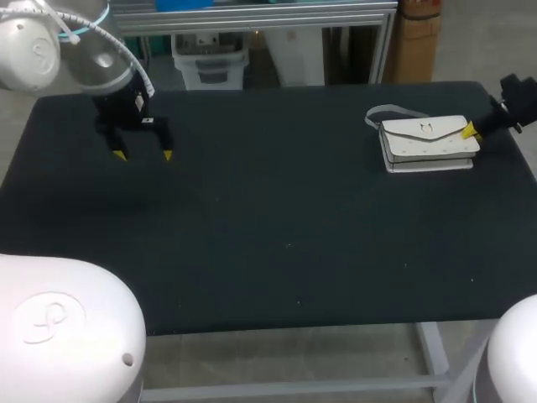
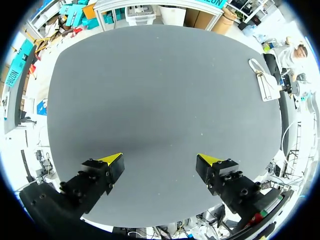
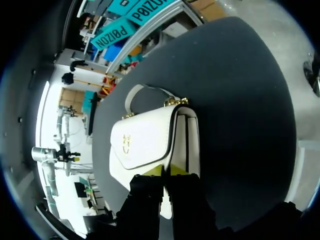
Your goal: Pick up the bag, open it, inspect its contents, close it, and place it on the opposite side
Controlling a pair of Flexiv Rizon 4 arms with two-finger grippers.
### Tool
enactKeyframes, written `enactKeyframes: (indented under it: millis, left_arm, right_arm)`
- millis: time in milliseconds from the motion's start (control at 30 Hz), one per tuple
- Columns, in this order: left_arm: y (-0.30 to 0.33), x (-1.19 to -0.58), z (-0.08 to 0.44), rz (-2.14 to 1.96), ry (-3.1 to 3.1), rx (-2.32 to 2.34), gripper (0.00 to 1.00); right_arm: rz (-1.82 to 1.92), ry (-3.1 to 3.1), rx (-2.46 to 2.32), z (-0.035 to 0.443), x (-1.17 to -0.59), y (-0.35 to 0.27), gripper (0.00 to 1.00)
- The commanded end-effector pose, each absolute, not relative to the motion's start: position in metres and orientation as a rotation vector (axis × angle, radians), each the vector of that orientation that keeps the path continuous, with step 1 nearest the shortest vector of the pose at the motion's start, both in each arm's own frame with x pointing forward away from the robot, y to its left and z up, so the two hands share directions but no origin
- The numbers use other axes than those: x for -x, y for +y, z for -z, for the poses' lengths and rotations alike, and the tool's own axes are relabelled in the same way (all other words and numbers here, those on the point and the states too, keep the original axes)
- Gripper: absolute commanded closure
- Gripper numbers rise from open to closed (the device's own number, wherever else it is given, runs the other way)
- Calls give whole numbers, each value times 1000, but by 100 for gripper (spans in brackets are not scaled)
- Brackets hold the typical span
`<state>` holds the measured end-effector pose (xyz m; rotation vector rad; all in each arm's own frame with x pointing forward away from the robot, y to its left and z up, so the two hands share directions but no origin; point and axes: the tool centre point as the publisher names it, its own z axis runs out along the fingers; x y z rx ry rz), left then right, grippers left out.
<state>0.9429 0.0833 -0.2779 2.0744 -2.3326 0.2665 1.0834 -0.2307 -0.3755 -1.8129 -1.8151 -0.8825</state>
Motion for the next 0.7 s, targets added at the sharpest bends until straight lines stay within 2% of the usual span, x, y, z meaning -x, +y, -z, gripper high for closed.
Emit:
enactKeyframes:
  millis: [33, 300, 400, 700]
  left_arm:
    - [83, -943, 278, -265, -2334, -2075, 0]
    - [83, -943, 278, -265, -2334, -2075, 0]
    - [76, -942, 271, -242, -2364, -2063, 0]
    - [72, -944, 273, -241, -2376, -2053, 0]
  right_arm:
    - [883, -1816, 1809, 376, -1084, -232, 100]
    - [883, -1816, 1809, 376, -1084, -232, 100]
    - [916, -1762, 1873, 387, -1147, -294, 100]
    - [924, -1774, 1863, 384, -1150, -295, 100]
